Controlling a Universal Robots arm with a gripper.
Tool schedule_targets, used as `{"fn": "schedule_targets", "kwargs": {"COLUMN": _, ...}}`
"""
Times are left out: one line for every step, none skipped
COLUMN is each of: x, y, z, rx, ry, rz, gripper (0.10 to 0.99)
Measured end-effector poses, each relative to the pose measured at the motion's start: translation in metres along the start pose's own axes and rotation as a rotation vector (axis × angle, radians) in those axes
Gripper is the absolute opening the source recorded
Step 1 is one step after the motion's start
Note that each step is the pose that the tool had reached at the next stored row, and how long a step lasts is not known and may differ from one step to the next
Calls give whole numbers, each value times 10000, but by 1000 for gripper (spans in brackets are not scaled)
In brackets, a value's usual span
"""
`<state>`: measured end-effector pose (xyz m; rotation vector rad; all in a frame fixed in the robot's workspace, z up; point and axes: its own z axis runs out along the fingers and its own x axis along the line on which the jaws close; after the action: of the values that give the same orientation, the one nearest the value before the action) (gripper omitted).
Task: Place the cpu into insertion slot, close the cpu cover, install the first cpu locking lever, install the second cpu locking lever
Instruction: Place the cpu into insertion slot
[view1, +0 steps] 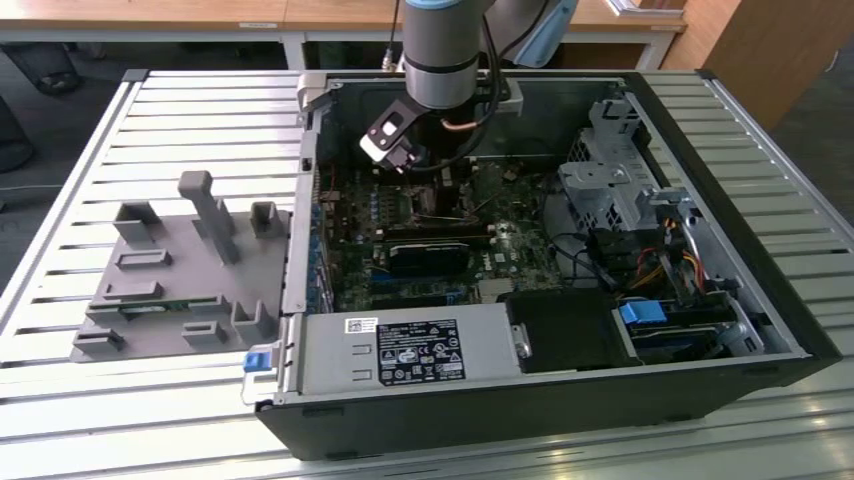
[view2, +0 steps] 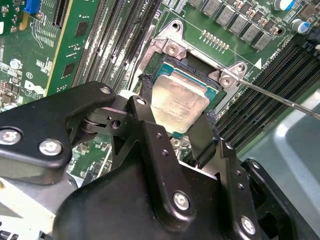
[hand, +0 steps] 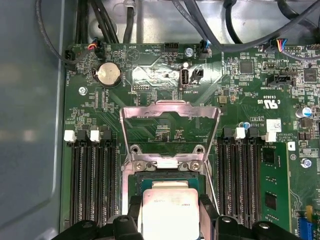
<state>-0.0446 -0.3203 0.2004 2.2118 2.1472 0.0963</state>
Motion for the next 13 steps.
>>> {"fn": "schedule_targets", "kwargs": {"x": 0, "y": 0, "z": 3, "rx": 0, "ry": -3, "rz": 32, "gripper": 537}}
{"fn": "schedule_targets", "kwargs": {"x": 0, "y": -1, "z": 7, "rx": 0, "ry": -4, "rz": 43, "gripper": 537}}
{"fn": "schedule_targets", "kwargs": {"x": 0, "y": -1, "z": 11, "rx": 0, "ry": -4, "rz": 44, "gripper": 537}}
{"fn": "schedule_targets", "kwargs": {"x": 1, "y": -1, "z": 15, "rx": -1, "ry": -4, "rz": 44, "gripper": 537}}
{"fn": "schedule_targets", "kwargs": {"x": 1, "y": -2, "z": 19, "rx": 0, "ry": -4, "rz": 45, "gripper": 537}}
{"fn": "schedule_targets", "kwargs": {"x": 1, "y": -2, "z": 22, "rx": 0, "ry": -4, "rz": 46, "gripper": 537}}
{"fn": "schedule_targets", "kwargs": {"x": 1, "y": -2, "z": 26, "rx": 0, "ry": -5, "rz": 47, "gripper": 537}}
{"fn": "schedule_targets", "kwargs": {"x": 2, "y": -3, "z": 30, "rx": 0, "ry": -4, "rz": 47, "gripper": 537}}
{"fn": "schedule_targets", "kwargs": {"x": 4, "y": -3, "z": 34, "rx": 0, "ry": -5, "rz": 48, "gripper": 537}}
{"fn": "schedule_targets", "kwargs": {"x": 6, "y": -4, "z": 38, "rx": 0, "ry": -5, "rz": 50, "gripper": 537}}
{"fn": "schedule_targets", "kwargs": {"x": 7, "y": -4, "z": 42, "rx": 0, "ry": -4, "rz": 49, "gripper": 537}}
{"fn": "schedule_targets", "kwargs": {"x": 9, "y": -4, "z": 46, "rx": 0, "ry": -5, "rz": 50, "gripper": 537}}
{"fn": "schedule_targets", "kwargs": {"x": 10, "y": -4, "z": 51, "rx": -1, "ry": -5, "rz": 51, "gripper": 537}}
